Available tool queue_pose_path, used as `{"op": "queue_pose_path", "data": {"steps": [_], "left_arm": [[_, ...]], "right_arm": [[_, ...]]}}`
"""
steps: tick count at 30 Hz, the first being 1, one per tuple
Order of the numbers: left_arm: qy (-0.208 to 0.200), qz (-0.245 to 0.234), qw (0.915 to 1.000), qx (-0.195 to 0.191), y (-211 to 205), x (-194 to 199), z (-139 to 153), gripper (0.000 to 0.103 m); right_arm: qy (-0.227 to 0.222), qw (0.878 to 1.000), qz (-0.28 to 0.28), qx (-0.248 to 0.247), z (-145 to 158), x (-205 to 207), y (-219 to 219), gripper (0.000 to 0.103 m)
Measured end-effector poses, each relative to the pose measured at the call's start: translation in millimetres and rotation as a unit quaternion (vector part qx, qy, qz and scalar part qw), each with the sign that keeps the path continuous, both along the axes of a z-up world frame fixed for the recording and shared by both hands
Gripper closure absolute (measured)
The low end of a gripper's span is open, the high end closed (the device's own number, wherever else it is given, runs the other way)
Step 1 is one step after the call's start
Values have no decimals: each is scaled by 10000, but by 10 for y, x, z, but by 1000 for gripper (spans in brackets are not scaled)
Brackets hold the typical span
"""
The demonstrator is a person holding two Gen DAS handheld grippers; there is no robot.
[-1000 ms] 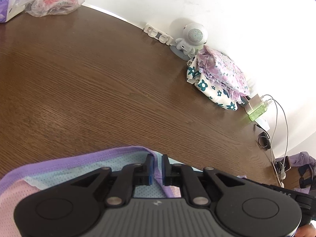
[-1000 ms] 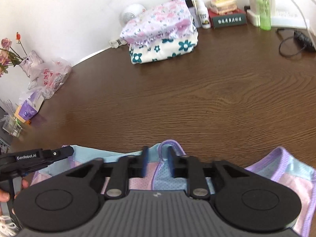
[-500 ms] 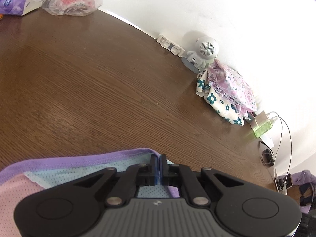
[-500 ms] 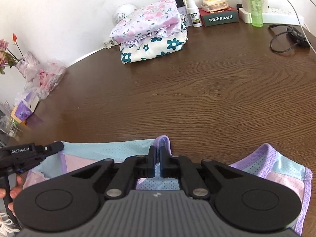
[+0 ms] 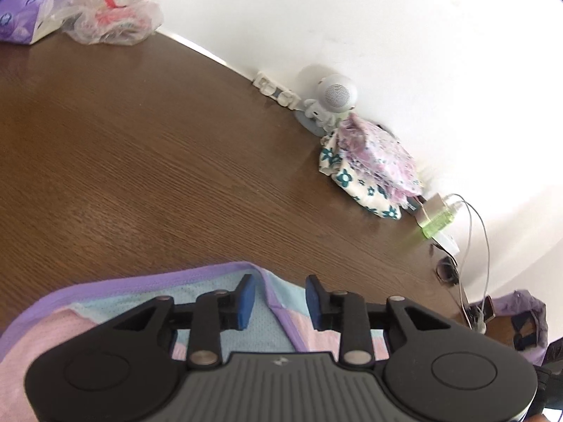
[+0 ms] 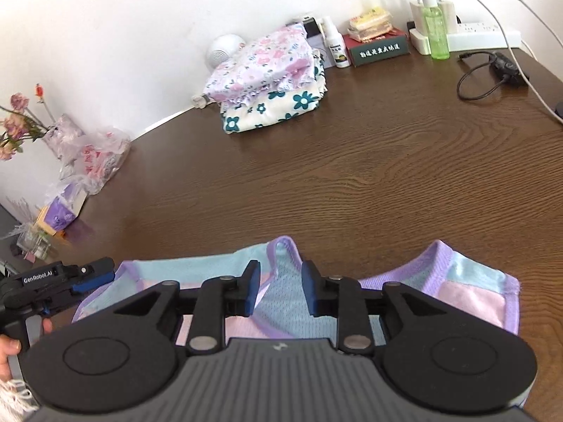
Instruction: Fold clothes
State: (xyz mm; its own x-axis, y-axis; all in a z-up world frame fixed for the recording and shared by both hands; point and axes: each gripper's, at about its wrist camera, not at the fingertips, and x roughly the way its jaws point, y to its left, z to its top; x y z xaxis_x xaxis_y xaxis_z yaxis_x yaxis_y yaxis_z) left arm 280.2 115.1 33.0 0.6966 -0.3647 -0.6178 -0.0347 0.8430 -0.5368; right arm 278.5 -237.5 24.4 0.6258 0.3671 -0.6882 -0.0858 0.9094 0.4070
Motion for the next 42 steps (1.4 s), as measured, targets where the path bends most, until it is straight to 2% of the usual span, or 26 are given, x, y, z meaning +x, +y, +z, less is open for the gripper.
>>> {"op": "queue_pose_path", "data": {"steps": [3,6,10,13,17,19,20,23,24,25,26,28,29,35,37,38,40,42], "left_arm": [[-7,-269,9991,331,-26,-252,92,70],[-22,-639,9958,653,-57,-575,152,68],[-39,-1126,9885,1011,-109,-1051,162,66],[-52,-1548,9826,1021,-165,-1433,122,65],[137,-1809,9794,891,-177,-1783,23,63],[209,-1847,9779,956,-185,-1896,-33,63],[208,-1865,9770,1011,-193,-1937,-52,64],[147,-1938,9736,1200,-231,-2008,-70,67],[119,-1966,9721,1270,-245,-2026,-70,68],[90,-1994,9707,1340,-258,-2043,-70,72],[77,-2009,9686,1462,-270,-2051,-71,84],[65,-2029,9634,1749,-292,-2060,-75,97],[58,-2057,9615,1822,-296,-2059,-75,99],[29,-2216,9534,2046,-303,-2046,-72,100],[39,-2236,9531,2038,-297,-2049,-62,99],[44,-2252,9537,1994,-293,-2053,-57,94],[57,-2292,9548,1893,-288,-2066,-50,91],[61,-2326,9539,1896,-314,-2072,-52,90]], "right_arm": [[-138,9997,150,-140,110,-237,-48,64],[-263,9990,292,-207,204,-551,-109,60],[-97,9969,785,4,206,-987,-103,59],[62,9933,1133,227,158,-1286,-56,60],[160,9868,1606,97,45,-1577,87,61],[176,9837,1787,24,-9,-1680,175,61],[195,9821,1873,4,-40,-1704,215,63],[181,9792,2010,-184,-95,-1721,303,78],[170,9784,2046,-251,-107,-1720,326,88],[196,9790,2015,-235,-110,-1705,317,99],[226,9798,1975,-208,-113,-1687,304,101],[266,9813,1903,-108,-103,-1629,217,102],[277,9830,1815,-84,-88,-1597,162,102],[618,9879,1401,235,-161,-1363,-135,101],[710,9870,1395,379,-206,-1355,-173,94],[707,9864,1417,447,-219,-1365,-193,92],[591,9863,1470,460,-203,-1446,-202,77],[487,9852,1589,413,-195,-1529,-187,75]]}}
